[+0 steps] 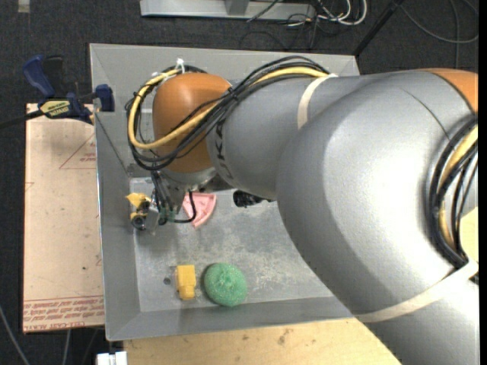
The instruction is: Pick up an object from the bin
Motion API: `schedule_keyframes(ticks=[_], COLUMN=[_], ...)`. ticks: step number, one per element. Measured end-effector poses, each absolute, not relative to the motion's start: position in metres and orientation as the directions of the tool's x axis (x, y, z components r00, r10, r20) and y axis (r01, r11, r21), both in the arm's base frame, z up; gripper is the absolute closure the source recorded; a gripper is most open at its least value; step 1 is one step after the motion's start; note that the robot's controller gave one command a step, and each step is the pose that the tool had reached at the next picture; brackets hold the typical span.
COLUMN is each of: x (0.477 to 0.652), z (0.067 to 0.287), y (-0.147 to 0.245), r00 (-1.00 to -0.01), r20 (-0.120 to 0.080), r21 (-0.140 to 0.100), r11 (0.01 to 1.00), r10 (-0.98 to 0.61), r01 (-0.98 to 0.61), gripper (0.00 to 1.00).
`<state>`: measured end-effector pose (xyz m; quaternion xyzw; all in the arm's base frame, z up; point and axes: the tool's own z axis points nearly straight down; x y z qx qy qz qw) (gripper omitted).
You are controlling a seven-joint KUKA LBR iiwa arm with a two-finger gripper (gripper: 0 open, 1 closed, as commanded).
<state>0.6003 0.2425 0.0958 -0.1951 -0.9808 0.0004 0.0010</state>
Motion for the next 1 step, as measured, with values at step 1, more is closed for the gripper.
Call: schedule_keyframes(ticks=[1], x=[0.6009], z=[0.1093], y=[0.2428], r00=[-0.924], r20=[-0.001], r21=[0.001], r11=[0.924], r10=[0.382], r01=[0.382], gripper=[1.00])
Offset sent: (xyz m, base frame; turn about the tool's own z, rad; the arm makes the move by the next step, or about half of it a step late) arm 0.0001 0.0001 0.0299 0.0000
